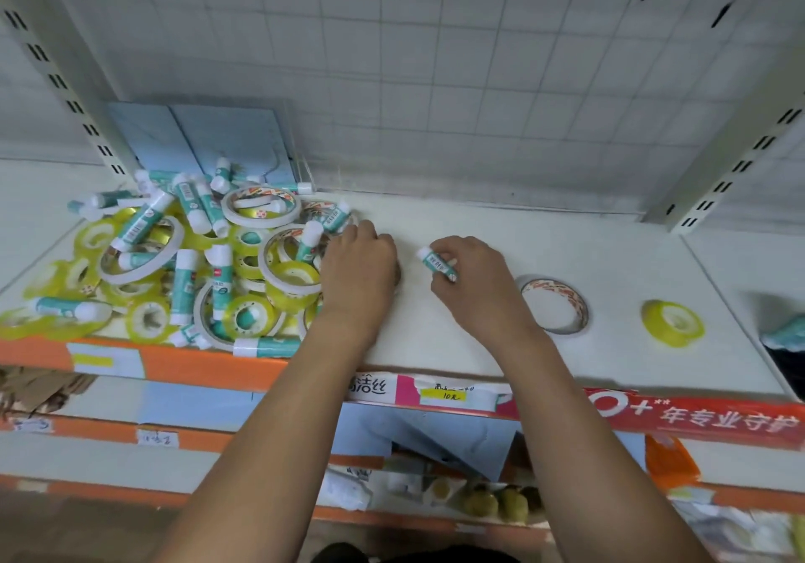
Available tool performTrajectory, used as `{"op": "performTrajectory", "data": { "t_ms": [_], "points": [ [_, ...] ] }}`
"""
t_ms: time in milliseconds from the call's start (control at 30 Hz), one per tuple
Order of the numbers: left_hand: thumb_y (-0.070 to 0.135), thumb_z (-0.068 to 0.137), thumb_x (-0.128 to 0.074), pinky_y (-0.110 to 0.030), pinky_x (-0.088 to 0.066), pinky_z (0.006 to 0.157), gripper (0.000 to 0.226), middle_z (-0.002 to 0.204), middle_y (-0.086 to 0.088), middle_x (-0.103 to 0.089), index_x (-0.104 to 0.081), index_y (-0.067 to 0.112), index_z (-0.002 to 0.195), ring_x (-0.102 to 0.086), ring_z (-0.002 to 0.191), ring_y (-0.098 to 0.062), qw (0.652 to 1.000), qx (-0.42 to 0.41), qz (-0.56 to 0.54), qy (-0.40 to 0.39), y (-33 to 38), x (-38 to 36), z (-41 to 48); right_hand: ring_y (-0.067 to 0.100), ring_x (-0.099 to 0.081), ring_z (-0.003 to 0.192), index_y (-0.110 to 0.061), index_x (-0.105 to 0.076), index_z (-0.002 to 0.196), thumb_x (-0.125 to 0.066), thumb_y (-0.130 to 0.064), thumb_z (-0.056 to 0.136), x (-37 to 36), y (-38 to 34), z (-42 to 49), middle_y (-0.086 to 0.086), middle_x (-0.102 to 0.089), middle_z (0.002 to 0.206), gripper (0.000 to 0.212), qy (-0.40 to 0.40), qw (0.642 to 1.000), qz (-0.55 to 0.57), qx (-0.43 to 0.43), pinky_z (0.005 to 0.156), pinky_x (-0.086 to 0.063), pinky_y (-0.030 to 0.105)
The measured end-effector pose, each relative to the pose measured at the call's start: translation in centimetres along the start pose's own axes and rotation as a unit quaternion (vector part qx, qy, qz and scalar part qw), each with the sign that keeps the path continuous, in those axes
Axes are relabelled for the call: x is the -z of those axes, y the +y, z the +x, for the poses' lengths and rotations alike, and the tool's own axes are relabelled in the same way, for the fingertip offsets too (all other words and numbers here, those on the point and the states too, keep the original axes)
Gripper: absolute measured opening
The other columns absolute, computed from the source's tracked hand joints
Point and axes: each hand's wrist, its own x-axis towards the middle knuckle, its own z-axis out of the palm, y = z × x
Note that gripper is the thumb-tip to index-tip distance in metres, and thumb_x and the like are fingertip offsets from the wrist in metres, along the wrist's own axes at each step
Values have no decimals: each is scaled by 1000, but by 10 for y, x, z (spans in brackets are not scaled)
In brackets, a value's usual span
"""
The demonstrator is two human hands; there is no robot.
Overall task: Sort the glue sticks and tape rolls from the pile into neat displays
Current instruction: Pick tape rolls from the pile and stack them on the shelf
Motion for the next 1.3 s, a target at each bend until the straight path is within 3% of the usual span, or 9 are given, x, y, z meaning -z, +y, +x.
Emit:
{"op": "performTrajectory", "data": {
  "t_ms": [167, 300, 433, 733, 1000, 1167, 1300],
  "points": [
    [17, 96, -46, -39, -36, 88, 27, 118, -9, -56, -57, 16, 120, -49, 113, -32, 1000, 1, -18, 13, 8, -3, 4, 25, -55, 99, -15, -63, 120, -57, -4, 85, 12, 9, -9, 7, -61, 109, 37, 5, 1000, -20, 6, 88, -44, 36],
    [19, 98, -45, -40, -38, 83, 26, 114, -6, -57, -54, 18, 123, -54, 105, -32, 990, -69, -105, 64, 29, 8, 3, 22, -54, 101, -18, -62, 121, -58, -7, 87, 30, 20, -19, 4, -62, 110, 36, 36, 998, -43, -3, 88, -43, 31],
    [23, 96, -48, -40, -46, 74, 29, 112, -7, -52, -54, 17, 123, -54, 96, -31, 973, -128, -182, 66, 63, 15, -1, 21, -54, 101, -18, -63, 120, -59, -8, 86, 55, 40, -42, 0, -62, 110, 36, 85, 994, -64, -35, 86, -43, 28],
    [27, 92, -56, -38, -47, 79, 32, 111, 0, -57, -55, 19, 123, -55, 98, -22, 931, -261, -255, 23, 175, 18, -3, 28, -56, 97, -14, -65, 115, -59, -5, 82, 123, 121, -98, 6, -64, 105, 35, 127, 980, -97, -122, 84, -47, 40],
    [27, 93, -56, -41, -44, 82, 20, 103, -2, -59, -58, 17, 111, -54, 96, -23, 910, -304, -281, -6, 297, 29, -4, 26, -58, 98, -14, -65, 114, -58, -5, 82, 198, 208, -134, 5, -64, 105, 34, 147, 974, -99, -140, 82, -49, 39],
    [34, 92, -56, -37, -46, 80, 20, 103, 1, -61, -61, 22, 108, -57, 95, -21, 919, -298, -254, -35, 350, 21, -12, 27, -57, 99, -15, -65, 114, -58, -8, 83, 222, 248, -153, 6, -64, 107, 33, 132, 978, -100, -129, 86, -47, 39],
    [36, 90, -58, -38, -48, 76, 19, 97, 1, -62, -64, 22, 102, -60, 93, -21, 931, -275, -232, -57, 373, 16, -16, 21, -55, 104, -18, -64, 117, -57, -9, 85, 229, 269, -160, 0, -63, 113, 34, 114, 983, -93, -109, 88, -46, 31]
  ]
}}
